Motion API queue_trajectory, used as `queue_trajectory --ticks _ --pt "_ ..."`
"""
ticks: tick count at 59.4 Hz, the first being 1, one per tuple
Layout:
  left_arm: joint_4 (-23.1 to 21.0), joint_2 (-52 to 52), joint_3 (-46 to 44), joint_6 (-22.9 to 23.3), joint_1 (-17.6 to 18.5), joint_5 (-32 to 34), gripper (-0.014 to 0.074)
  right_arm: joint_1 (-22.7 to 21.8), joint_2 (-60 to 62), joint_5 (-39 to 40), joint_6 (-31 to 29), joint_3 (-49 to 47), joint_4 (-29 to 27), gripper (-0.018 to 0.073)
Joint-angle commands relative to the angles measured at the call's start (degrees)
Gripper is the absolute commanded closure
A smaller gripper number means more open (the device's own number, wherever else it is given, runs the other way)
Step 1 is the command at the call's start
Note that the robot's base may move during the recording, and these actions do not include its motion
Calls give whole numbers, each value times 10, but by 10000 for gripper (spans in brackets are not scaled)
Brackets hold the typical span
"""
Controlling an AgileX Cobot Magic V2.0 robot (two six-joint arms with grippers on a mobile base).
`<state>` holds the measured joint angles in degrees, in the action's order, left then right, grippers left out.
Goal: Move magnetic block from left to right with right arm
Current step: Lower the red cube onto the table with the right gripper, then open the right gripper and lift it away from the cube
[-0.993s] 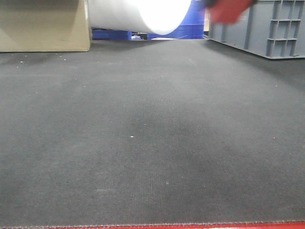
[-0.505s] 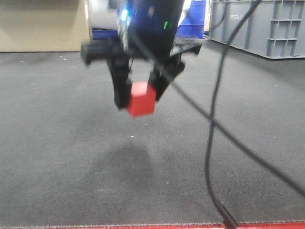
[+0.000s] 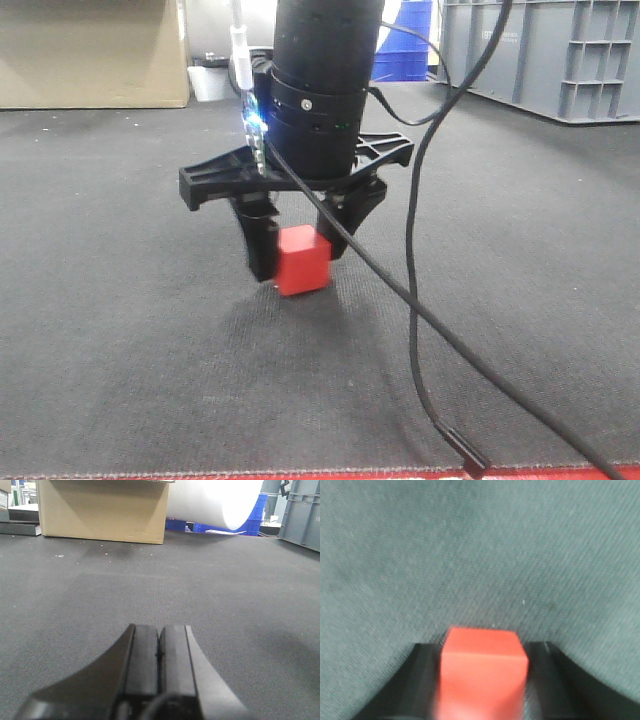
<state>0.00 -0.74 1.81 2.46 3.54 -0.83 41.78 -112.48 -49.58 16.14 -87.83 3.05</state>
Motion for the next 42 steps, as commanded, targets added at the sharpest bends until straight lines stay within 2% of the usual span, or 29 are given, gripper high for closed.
queue_trajectory --ticks 1,21,28,35,42 --pt "0 -7 5 2 0 52 713 0 37 19 0 -25 11 -76" --pt "0 -7 5 2 0 52 712 -3 134 47 0 -14 9 -45" --pt "0 -7 5 2 0 52 713 -5 200 88 0 39 9 88" --pt "0 -7 5 2 0 52 712 -5 281 155 -2 141 9 294" --pt "0 -7 5 2 0 52 713 -5 365 234 -2 246 9 442"
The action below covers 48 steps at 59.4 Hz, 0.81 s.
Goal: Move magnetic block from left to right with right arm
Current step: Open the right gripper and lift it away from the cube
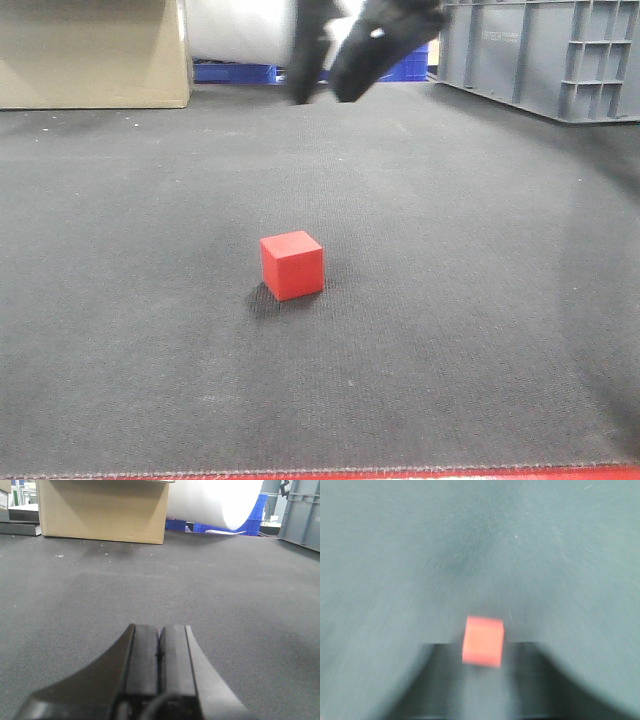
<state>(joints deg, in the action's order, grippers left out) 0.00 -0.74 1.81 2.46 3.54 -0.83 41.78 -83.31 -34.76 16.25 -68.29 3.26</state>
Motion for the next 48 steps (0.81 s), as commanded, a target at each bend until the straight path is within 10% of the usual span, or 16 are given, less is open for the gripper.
queue_trajectory --ticks 1,21,48 --pt "0 -7 5 2 0 52 713 -5 84 96 -3 71 7 456" --pt "0 -7 5 2 0 52 713 -5 283 231 -3 297 24 491" --pt "0 -7 5 2 0 52 713 -5 359 244 -3 324 33 491"
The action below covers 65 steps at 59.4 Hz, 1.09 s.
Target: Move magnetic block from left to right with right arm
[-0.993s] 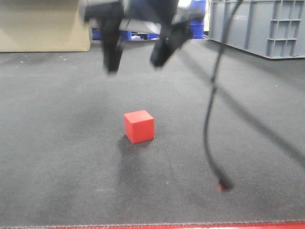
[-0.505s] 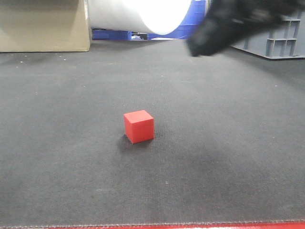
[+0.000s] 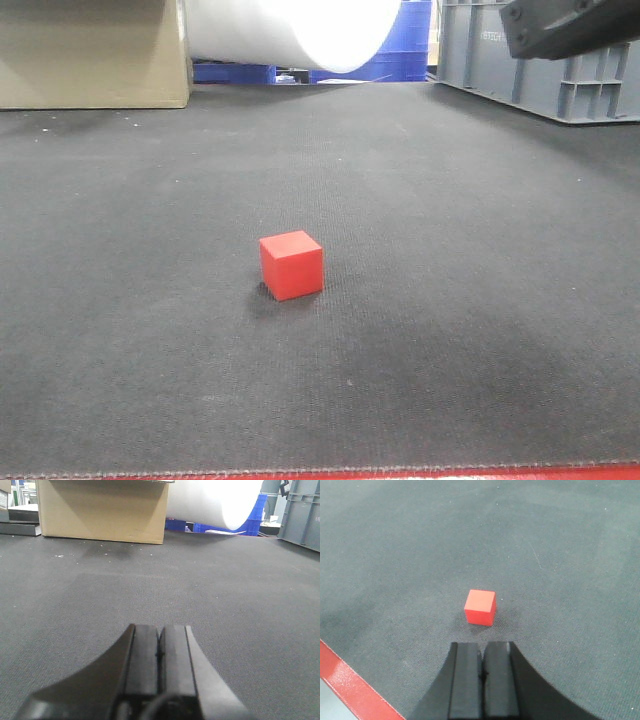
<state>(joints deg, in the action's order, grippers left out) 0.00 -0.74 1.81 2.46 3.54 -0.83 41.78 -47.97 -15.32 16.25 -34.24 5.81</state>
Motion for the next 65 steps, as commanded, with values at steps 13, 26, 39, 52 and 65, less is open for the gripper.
queue_trajectory --ticks 13,26,39,52,65 --pt "0 -7 5 2 0 52 713 -5 0 53 -3 -16 11 491" --pt "0 -7 5 2 0 52 713 -5 0 57 -3 -14 11 491" --pt "0 -7 5 2 0 52 713 -16 26 53 -22 -6 8 491" --pt "0 -7 5 2 0 52 713 -120 113 73 -69 65 -22 491" --pt "0 -7 5 2 0 52 713 -245 215 127 -117 170 -72 491"
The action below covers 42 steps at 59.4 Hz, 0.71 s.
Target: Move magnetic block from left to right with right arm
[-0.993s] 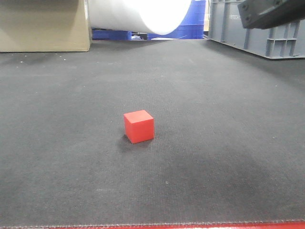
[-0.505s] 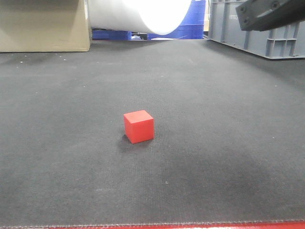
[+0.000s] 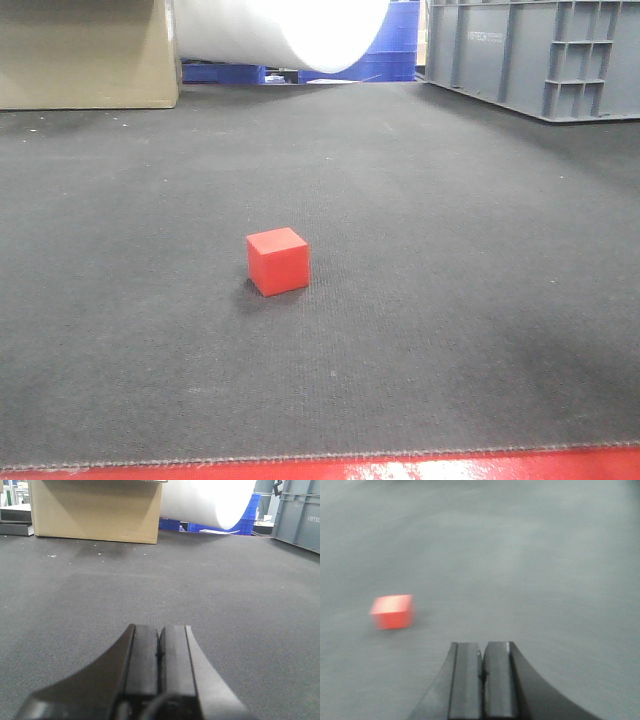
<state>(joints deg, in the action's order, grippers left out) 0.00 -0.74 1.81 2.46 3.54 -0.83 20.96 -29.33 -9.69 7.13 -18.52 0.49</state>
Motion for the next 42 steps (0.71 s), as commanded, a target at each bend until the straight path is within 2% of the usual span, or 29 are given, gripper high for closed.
queue_trajectory --ticks 1,13,22,37,42 --pt "0 -7 5 2 0 52 713 -44 35 75 -29 19 -22 491" --pt "0 -7 5 2 0 52 713 -130 132 97 -43 95 -34 491" --pt "0 -7 5 2 0 52 713 -175 200 97 -44 132 -34 491" --pt "0 -7 5 2 0 52 713 -196 310 97 -45 184 -34 491" --pt "0 -7 5 2 0 52 713 -197 309 108 -45 200 -34 491"
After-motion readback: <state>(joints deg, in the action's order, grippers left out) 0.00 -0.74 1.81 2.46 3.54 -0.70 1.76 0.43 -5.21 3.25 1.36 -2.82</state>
